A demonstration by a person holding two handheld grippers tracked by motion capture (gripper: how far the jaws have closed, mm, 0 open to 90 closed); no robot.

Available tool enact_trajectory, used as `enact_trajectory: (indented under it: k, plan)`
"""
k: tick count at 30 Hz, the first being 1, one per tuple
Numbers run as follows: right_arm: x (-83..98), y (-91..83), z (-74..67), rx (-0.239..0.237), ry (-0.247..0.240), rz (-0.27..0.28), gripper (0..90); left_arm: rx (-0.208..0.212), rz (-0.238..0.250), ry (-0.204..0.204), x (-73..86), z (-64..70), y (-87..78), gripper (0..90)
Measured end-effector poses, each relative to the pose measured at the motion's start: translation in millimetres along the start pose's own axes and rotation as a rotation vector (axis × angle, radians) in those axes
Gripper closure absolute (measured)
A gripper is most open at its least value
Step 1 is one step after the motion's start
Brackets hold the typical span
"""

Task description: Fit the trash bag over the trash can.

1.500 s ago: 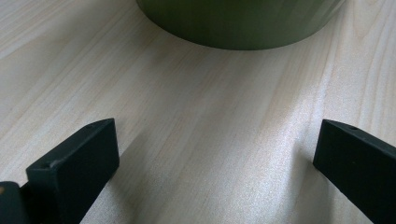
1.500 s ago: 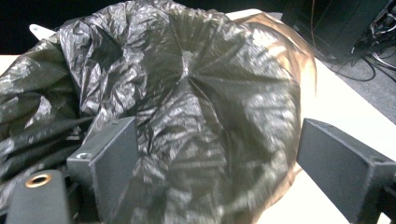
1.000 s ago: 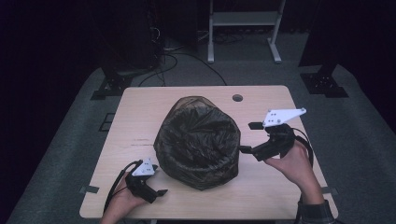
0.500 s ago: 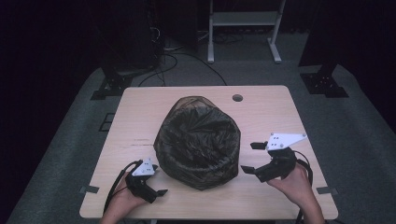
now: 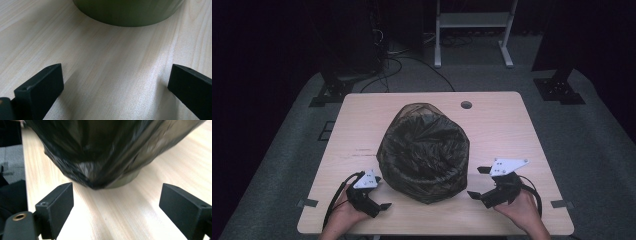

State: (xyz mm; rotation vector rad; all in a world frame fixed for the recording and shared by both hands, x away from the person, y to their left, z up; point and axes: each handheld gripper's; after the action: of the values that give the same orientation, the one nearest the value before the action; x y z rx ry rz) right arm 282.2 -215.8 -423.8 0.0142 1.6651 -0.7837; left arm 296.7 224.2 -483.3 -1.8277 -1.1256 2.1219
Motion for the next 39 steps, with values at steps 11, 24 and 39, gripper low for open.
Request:
enact_trajectory:
  k: [11,24,39]
  plan:
    - [27.0,22.8,-3.2,0.025,0.01,-0.077,9.7,0.003,0.0,0.001,0.0,0.2,0.0,0.0]
    - [45.2,37.6,-4.9,0.064,0.003,-0.102,9.7,0.006,0.0,0.005,0.0,0.3,0.0,0.0]
    - [47.9,43.6,-5.4,0.054,-0.001,-0.111,9.7,0.007,0.0,0.006,0.1,0.4,0.0,0.0]
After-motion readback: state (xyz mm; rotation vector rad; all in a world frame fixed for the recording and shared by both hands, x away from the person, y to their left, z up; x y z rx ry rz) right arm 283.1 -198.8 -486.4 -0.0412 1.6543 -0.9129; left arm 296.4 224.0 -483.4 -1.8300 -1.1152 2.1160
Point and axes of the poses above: each handheld gripper's, and its own axes: y roughly forward along the jaws, x roughly out of its underside, z roughly to its right, and after that the axes turned 8 degrees about z, right-handed
